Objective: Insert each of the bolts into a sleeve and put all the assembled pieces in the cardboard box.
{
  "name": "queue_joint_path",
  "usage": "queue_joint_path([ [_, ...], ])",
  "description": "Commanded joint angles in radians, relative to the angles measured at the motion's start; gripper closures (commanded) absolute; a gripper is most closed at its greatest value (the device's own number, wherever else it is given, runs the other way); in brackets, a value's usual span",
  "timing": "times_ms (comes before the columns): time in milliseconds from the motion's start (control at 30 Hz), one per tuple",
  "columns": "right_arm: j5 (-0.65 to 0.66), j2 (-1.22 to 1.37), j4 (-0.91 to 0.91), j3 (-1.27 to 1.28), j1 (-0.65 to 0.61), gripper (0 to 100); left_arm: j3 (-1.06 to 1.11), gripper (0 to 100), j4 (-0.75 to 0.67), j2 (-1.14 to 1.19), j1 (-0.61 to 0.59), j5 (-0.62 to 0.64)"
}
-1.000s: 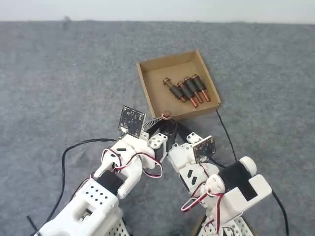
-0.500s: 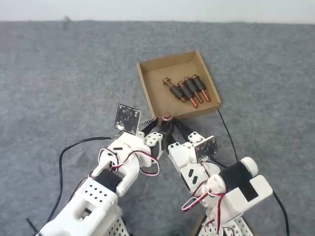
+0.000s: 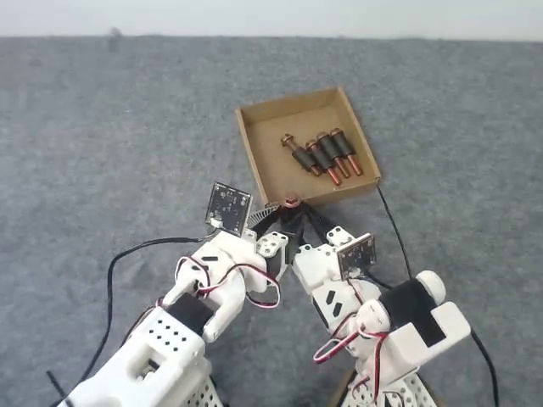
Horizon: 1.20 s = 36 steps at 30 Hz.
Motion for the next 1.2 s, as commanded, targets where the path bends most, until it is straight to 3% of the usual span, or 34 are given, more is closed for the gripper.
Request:
queue_joint_path([
  [0,-0.009,-0.039,-0.024,0.023,0.008,99.1,-0.054,87,-0.011,-0.021,0.034,-0.012],
  [67,-0.009,-0.039,-0.024,0.023,0.01,99.1,-0.048,87,0.0,-0.066,0.034,-0.021],
  [433,-0.008,-0.039,-0.024,0.021,0.024,99.1,0.018,87,0.365,-0.634,0.025,-0.06],
  [600,-0.008,-0.039,-0.024,0.021,0.024,99.1,0.025,87,0.451,-0.799,-0.094,-0.058],
  [933,-0.008,-0.038,-0.024,0.025,0.025,99.1,0.018,87,0.456,-0.786,-0.347,-0.057],
  [1167,-0.008,-0.038,-0.024,0.025,0.025,99.1,0.125,89,0.456,-0.786,-0.551,-0.058],
])
